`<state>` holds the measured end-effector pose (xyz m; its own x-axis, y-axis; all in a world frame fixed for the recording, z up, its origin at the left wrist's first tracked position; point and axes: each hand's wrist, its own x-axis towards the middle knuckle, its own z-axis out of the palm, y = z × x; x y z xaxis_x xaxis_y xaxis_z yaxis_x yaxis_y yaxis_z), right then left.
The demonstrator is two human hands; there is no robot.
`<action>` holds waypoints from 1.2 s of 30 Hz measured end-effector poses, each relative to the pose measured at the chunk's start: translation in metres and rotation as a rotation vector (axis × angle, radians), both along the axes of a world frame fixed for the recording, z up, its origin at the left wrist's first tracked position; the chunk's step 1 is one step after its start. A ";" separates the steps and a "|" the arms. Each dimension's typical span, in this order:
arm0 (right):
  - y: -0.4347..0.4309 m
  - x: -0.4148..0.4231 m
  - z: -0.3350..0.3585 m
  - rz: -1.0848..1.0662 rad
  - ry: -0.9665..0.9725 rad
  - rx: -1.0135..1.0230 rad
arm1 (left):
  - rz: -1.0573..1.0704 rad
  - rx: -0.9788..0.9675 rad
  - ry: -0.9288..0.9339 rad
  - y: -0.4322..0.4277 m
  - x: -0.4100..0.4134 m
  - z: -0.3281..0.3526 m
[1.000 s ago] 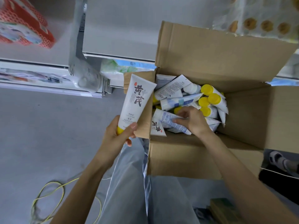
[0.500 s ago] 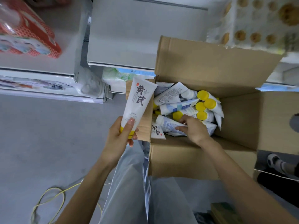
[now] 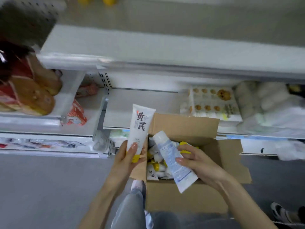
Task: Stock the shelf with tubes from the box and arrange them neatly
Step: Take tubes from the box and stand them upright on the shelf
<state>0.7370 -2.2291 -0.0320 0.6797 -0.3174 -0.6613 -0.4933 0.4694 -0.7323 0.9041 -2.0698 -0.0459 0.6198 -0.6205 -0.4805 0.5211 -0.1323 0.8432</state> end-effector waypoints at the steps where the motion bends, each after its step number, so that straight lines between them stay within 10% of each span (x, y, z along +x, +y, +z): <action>1: 0.004 0.003 0.019 0.003 -0.037 0.031 | 0.016 -0.032 0.012 -0.001 0.000 0.015; 15: 0.031 0.082 0.167 0.101 -0.416 -0.006 | 0.009 -0.291 -0.241 -0.001 0.057 0.157; 36: 0.153 0.226 0.200 -0.143 -0.481 -0.287 | -0.143 -0.421 -0.265 0.075 0.187 0.205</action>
